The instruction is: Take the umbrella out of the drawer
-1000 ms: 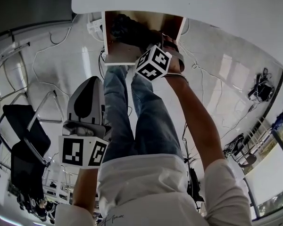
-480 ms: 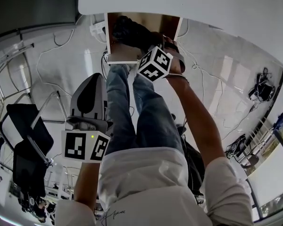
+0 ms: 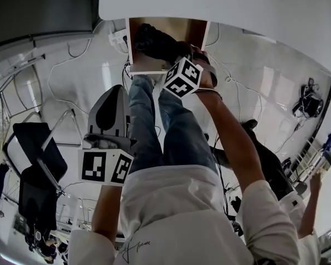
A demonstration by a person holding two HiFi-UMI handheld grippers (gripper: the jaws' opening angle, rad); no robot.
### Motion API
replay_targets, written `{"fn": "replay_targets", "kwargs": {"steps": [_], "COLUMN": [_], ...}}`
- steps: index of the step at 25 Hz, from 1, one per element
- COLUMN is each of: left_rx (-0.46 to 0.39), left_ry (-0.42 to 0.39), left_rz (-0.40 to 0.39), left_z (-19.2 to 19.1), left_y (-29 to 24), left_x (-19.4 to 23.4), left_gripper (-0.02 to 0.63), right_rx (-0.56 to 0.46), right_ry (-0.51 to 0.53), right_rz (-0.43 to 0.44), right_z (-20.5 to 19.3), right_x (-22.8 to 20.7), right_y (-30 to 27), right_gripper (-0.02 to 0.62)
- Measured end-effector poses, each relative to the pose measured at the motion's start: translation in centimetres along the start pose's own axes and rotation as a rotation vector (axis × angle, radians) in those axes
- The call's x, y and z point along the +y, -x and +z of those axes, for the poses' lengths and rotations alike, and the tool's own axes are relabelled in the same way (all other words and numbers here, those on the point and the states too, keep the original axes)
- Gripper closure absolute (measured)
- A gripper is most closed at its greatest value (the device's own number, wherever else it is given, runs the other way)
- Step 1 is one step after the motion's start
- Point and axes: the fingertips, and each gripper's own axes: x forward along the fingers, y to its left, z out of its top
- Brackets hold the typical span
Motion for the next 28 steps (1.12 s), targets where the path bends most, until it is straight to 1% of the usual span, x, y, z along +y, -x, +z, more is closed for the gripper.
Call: {"fn": "replay_targets", "kwargs": {"steps": [11, 19, 28], "left_rx": [-0.033, -0.046, -0.059], "left_ry": [-0.017, -0.016, -0.037], "left_rz": [0.002, -0.008, -0.017], "left_z": [1.0, 1.6, 2.9], "left_y": [2.2, 2.6, 3.6], "left_x": [-1.3, -2.0, -3.3], "left_gripper": [0.589, 0.589, 0.589], "right_rx": [-0.026, -0.038, -0.056], "right_ry": [0.008, 0.000, 0.005], "right_rz": [-0.015, -0.014, -0.012], "right_z": [0.6, 1.3, 1.7], "right_x": [0.2, 0.1, 0.2], "right_y": [3.0, 4.8, 7.6], "right_gripper": [0.350, 0.350, 0.350]}}
